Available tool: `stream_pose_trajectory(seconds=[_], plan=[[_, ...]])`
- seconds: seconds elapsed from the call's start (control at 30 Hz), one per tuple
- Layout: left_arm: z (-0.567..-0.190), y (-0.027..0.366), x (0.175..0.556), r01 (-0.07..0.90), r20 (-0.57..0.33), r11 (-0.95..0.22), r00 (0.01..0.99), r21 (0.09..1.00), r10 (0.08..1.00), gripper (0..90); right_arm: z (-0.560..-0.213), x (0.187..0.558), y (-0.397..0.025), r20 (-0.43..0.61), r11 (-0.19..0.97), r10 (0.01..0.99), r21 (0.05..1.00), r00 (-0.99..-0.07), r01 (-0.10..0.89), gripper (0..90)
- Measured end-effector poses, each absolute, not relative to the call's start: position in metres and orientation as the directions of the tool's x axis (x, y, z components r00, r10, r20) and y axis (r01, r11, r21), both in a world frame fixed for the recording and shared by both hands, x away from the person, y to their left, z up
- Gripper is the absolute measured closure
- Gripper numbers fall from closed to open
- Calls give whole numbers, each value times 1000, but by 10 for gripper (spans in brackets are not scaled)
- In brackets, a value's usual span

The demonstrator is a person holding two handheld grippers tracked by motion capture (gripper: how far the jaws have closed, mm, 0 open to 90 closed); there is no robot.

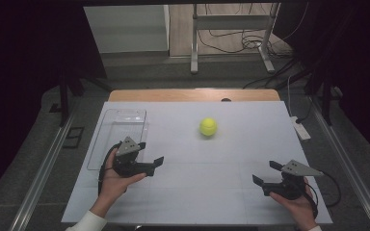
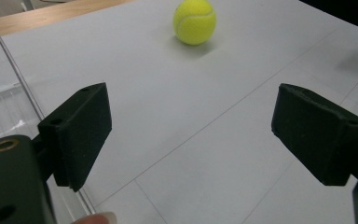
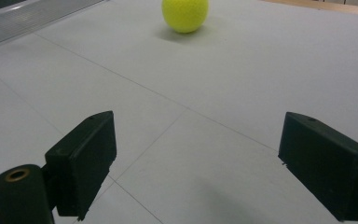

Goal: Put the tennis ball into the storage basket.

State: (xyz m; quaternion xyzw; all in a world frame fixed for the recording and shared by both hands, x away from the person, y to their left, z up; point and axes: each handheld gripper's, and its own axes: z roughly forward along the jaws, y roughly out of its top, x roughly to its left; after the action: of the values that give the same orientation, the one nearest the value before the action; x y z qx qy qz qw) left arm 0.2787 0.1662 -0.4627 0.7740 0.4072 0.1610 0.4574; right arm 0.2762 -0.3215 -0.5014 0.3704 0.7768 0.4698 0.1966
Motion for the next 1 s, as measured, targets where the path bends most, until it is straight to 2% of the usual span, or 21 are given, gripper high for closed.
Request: stream_pose_trajectory(seconds=[1.0], plan=[[-453, 150, 298, 480, -133, -255, 636, 839, 760, 134, -503, 277, -322, 45, 283, 762, 874, -645, 396, 117]])
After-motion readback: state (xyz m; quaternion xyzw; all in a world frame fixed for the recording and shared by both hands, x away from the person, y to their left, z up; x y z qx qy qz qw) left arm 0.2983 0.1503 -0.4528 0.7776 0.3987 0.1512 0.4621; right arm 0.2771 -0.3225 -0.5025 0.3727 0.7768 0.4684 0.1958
